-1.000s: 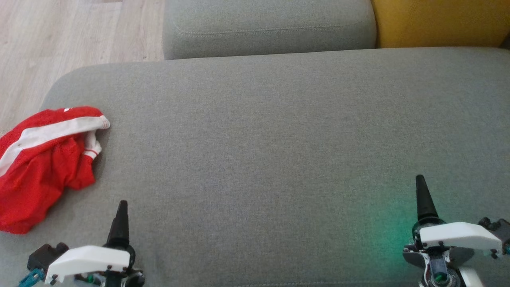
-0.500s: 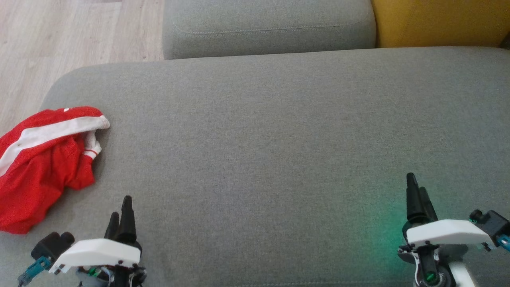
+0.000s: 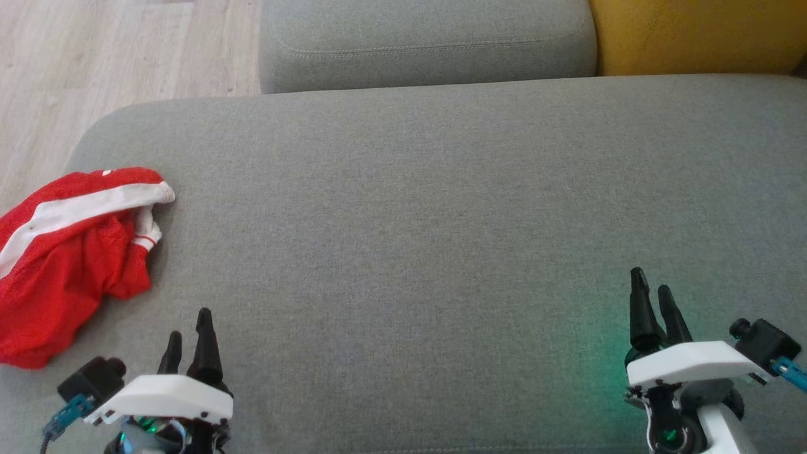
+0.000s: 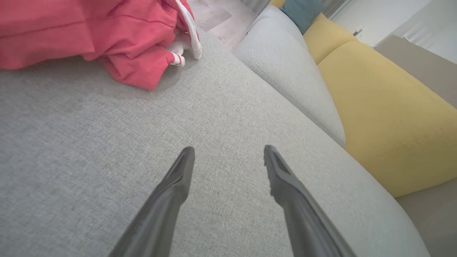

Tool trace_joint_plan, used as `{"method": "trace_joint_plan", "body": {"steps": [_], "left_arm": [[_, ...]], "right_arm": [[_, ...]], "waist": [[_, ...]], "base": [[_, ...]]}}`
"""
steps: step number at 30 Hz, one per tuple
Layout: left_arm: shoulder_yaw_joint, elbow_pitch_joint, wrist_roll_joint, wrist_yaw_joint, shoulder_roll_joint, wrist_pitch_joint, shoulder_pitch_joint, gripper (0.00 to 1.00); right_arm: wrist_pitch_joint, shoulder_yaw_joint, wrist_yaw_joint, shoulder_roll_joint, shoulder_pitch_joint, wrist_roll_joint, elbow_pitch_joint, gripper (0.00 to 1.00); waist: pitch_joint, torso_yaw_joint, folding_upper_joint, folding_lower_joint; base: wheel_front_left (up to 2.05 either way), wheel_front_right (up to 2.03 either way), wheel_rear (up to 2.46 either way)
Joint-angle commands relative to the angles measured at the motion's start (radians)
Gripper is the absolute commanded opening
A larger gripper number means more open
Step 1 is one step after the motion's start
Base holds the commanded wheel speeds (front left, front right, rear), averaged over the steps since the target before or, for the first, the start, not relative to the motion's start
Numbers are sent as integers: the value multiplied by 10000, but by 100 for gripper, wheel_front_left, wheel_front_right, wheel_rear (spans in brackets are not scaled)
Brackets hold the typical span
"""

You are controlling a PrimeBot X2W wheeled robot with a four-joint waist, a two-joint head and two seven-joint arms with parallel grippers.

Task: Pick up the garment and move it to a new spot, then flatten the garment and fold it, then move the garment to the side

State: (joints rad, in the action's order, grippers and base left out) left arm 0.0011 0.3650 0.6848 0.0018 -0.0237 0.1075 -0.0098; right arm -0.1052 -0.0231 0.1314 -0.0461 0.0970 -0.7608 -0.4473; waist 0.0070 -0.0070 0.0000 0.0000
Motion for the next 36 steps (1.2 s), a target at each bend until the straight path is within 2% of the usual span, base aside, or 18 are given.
{"method": "trace_joint_plan", "body": {"steps": [1, 36], "left_arm": [[103, -315, -258, 53, -151, 115, -628, 100], [-137, -451, -4804, 784, -234, 1139, -970, 100]], "right_arm": [[-130, -185, -5, -161, 557, 253, 265, 100], [-1159, -260, -7, -52, 967, 4815, -42, 100]], "waist": [[1, 2, 0, 0], [74, 68, 0, 0]], "base": [[0, 0, 0], [0, 0, 0]]}}
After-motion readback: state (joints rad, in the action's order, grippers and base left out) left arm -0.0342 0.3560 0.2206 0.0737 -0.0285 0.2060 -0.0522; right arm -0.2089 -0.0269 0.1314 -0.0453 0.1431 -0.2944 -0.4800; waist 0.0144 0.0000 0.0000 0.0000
